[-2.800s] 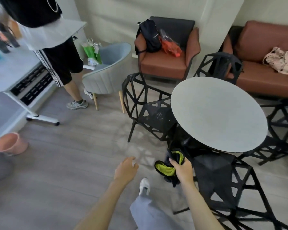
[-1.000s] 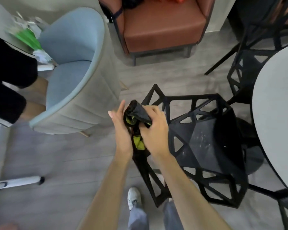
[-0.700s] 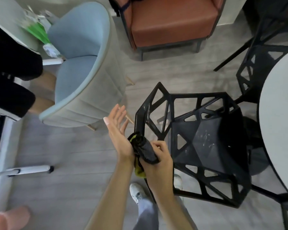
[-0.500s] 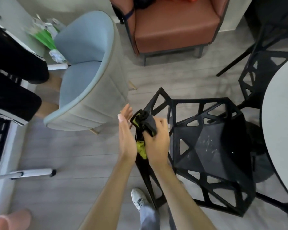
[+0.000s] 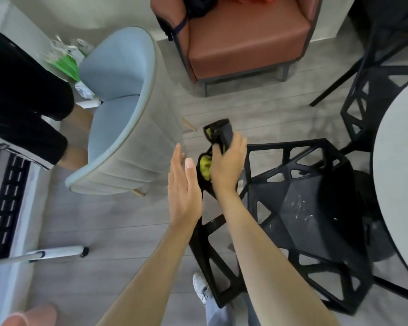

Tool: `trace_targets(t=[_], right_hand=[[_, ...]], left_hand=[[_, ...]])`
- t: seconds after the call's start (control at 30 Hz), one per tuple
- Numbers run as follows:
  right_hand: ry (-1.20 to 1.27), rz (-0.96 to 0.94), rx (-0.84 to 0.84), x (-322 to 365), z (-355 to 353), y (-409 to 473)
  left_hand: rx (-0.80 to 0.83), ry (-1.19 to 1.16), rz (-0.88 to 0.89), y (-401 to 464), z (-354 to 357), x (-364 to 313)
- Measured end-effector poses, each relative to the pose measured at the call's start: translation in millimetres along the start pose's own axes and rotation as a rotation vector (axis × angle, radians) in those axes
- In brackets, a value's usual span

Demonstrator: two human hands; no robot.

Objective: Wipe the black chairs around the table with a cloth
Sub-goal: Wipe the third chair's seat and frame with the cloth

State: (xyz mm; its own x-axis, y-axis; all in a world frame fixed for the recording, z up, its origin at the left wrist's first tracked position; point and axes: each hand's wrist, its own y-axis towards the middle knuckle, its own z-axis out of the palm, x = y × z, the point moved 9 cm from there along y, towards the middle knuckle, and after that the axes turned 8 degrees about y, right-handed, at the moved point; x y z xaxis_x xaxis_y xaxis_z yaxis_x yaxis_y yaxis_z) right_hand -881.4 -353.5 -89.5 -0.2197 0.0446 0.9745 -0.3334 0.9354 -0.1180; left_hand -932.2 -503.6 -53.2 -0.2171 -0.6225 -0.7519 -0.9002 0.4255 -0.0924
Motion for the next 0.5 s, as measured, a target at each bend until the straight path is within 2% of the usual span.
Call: trace_targets(t=[0.07,0.1,0.2,0.27,0.37,0.5], right_hand=[[0.018,0.033,-0.042,-2,-2,4],[0.032,0.012,-0.001,-2,-3,-12],[0.158,-0.062,0.257,-8,-6,-88],[0.153,-0.102,0.298,-13,-8,-103],[0.099,-0.098,0.209,-18,2,-58],[0.014,0.109,0.002,-38,0,13]], left_hand=[[0.004,0.042,0.011,2,2,-1],[0.005,0.055,-0.001,2,2,2],[0.009,0.078,-0.037,2,3,10],[0.021,0.112,-0.025,2,3,7],[0.023,0.135,-0.006,4,3,0],[0.035,0.155,0.010,3,7,-3]])
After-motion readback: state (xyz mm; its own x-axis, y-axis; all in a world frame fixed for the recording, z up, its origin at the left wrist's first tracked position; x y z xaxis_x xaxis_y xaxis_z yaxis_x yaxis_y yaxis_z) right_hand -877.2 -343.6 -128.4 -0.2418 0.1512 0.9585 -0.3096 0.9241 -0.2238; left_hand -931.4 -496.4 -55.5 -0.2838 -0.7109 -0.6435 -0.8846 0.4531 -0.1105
